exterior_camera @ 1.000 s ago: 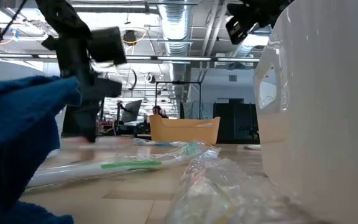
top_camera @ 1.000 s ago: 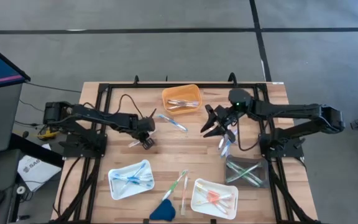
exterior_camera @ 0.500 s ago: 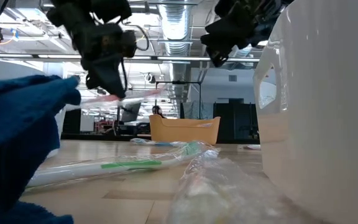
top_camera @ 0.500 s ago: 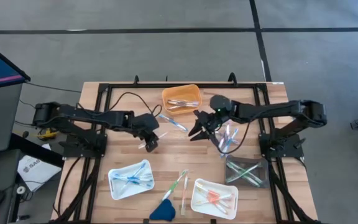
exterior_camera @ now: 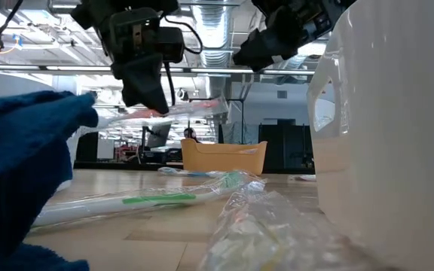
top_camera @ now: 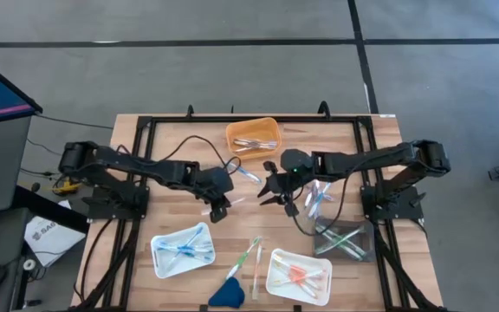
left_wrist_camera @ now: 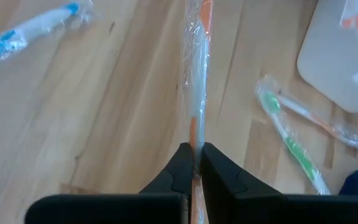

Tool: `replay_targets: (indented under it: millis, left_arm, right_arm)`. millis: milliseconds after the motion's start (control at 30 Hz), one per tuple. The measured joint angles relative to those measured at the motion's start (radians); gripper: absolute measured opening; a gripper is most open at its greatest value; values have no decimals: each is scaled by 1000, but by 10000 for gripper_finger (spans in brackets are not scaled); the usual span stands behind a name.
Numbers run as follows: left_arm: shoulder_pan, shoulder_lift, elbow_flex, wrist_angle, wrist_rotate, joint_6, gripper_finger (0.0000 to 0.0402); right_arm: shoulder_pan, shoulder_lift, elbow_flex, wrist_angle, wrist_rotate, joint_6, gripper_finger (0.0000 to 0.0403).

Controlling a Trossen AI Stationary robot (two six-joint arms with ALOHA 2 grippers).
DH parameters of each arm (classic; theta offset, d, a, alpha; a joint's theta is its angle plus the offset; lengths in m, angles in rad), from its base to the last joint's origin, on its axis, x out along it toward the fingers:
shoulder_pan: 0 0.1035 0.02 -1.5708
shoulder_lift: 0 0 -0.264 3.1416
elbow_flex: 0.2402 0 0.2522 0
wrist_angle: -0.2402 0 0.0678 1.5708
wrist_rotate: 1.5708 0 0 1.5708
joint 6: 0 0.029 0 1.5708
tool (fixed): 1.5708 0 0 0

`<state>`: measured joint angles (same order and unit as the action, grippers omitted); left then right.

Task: Pick & Place Toothbrushes
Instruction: Put the orange toothbrush into the right white bin

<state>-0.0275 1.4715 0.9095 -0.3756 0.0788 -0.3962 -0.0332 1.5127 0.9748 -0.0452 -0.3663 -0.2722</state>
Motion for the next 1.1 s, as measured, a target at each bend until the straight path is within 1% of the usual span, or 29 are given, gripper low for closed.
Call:
replay_targets:
  millis: [67,167,333,433,533,967,1100]
  left_arm:
    - [0,19,10,10,10,0,6]
    - [0,42,14,70,41,0,6]
    - [1,52,14,186,69,0,6]
    - [5,52,14,204,71,-1,6]
    - [10,52,14,208,87,-1,6]
    - [17,52,15,255,89,-1,6]
    - [23,51,15,275,115,-1,6]
  right_arm:
    - [8,0,4,-3,2,0,108]
    - [22,2,5,-5,11,0,108]
    - [26,20,5,-18,91,1,108]
    - [23,27,5,-26,112,3,108]
    - [18,27,5,-20,113,2,108]
    - [18,29,5,-26,112,1,108]
    - [18,29,5,-26,112,1,108]
